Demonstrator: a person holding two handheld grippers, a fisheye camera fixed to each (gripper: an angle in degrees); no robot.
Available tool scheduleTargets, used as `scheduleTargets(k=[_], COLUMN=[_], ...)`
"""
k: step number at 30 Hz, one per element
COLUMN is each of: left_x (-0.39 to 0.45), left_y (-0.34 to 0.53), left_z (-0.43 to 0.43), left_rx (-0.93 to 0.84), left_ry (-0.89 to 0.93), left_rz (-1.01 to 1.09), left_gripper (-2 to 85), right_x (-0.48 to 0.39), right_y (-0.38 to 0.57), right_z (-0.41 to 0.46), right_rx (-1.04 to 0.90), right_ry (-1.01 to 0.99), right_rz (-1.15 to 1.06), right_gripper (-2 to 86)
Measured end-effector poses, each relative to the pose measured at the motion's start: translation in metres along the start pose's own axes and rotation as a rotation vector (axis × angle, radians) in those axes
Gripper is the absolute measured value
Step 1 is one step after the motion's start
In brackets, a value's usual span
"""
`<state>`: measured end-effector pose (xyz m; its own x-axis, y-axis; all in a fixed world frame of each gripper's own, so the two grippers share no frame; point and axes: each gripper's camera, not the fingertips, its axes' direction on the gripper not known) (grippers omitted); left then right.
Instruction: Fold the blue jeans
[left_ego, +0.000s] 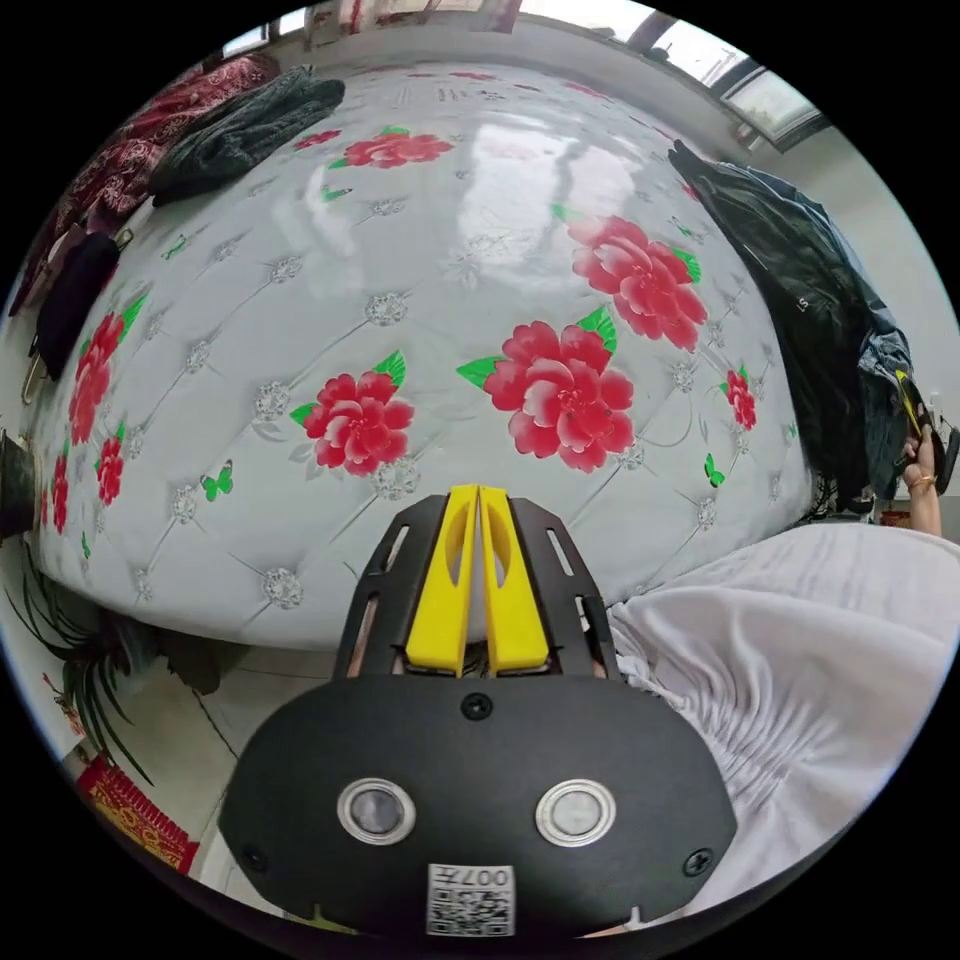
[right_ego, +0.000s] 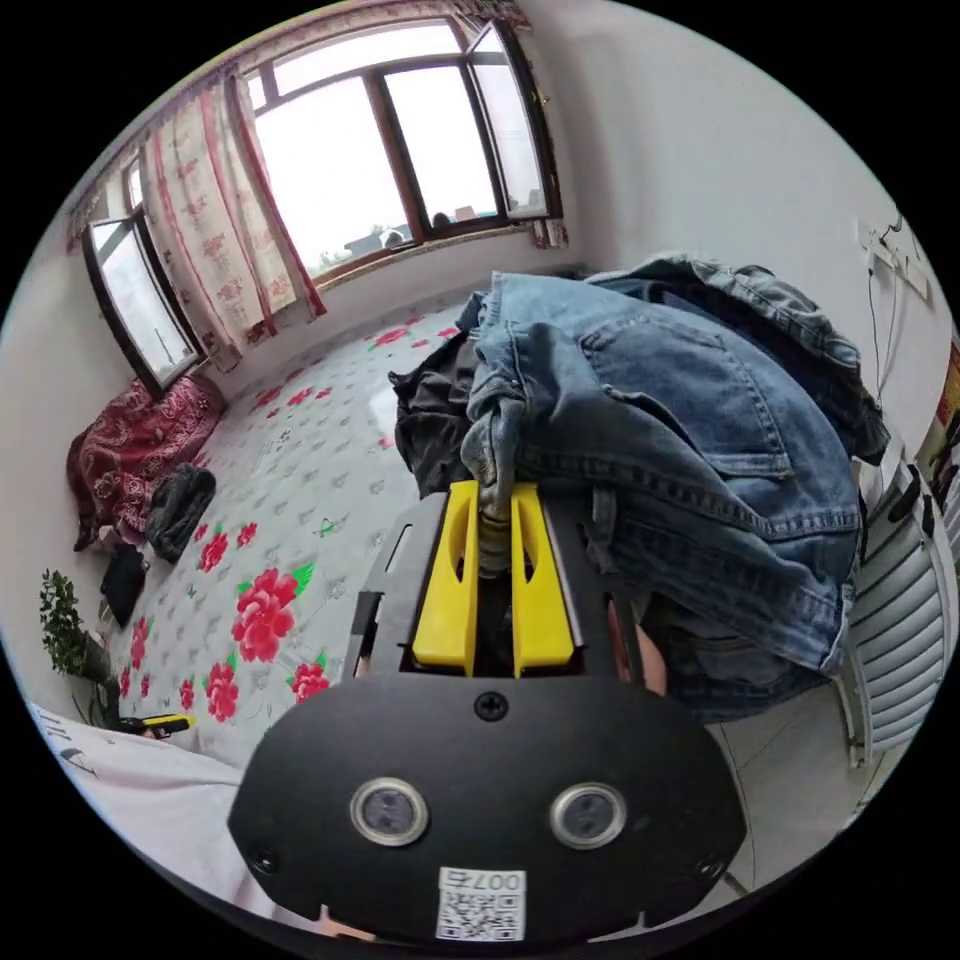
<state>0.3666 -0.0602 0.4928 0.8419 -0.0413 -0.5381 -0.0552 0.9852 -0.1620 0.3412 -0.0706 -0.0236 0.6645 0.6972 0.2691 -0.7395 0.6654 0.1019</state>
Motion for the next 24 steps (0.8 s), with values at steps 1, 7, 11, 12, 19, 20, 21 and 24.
scheduleTargets(k=[1, 7, 11, 12, 19, 20, 21, 24], left_x=[-0.002, -0.030, -0.047, -0.057, -0.161, -0.177, -0.193, -0.229], left_y=[0.005, 0.037, 0.053, 0.059, 0.128, 0.149, 0.171, 0.210], left_z=[-0.006, -0.076, -0.137, -0.147, -0.141, -0.143, -0.144, -0.142], left_rx=[0.014, 0.222, 0.449, 0.490, 0.459, 0.460, 0.489, 0.495], left_ry=[0.007, 0.144, 0.261, 0.299, 0.293, 0.211, 0.233, 0.309], left_rz=[-0.005, -0.065, -0.050, -0.061, -0.488, -0.520, -0.540, -0.644], left_gripper=[-0.9, 1.1, 7.3, 7.9, 5.4, 6.4, 7.7, 9.6], right_x=[-0.014, -0.182, -0.362, -0.415, -0.600, -0.599, -0.590, -0.546], right_y=[-0.006, -0.045, 0.007, 0.032, 0.177, 0.184, 0.185, 0.188], right_z=[-0.017, -0.137, -0.148, -0.138, -0.024, -0.006, 0.013, 0.075], right_rx=[0.041, 0.209, 0.062, -0.010, -0.518, -0.554, -0.549, -0.561], right_ry=[-0.020, -0.405, -0.839, -0.982, -1.230, -1.173, -1.076, -0.783], right_rz=[-0.041, -0.451, -0.889, -0.956, -0.945, -0.944, -0.917, -0.804], right_gripper=[4.4, 3.6, 3.7, 3.8, 4.7, 4.8, 5.0, 5.4])
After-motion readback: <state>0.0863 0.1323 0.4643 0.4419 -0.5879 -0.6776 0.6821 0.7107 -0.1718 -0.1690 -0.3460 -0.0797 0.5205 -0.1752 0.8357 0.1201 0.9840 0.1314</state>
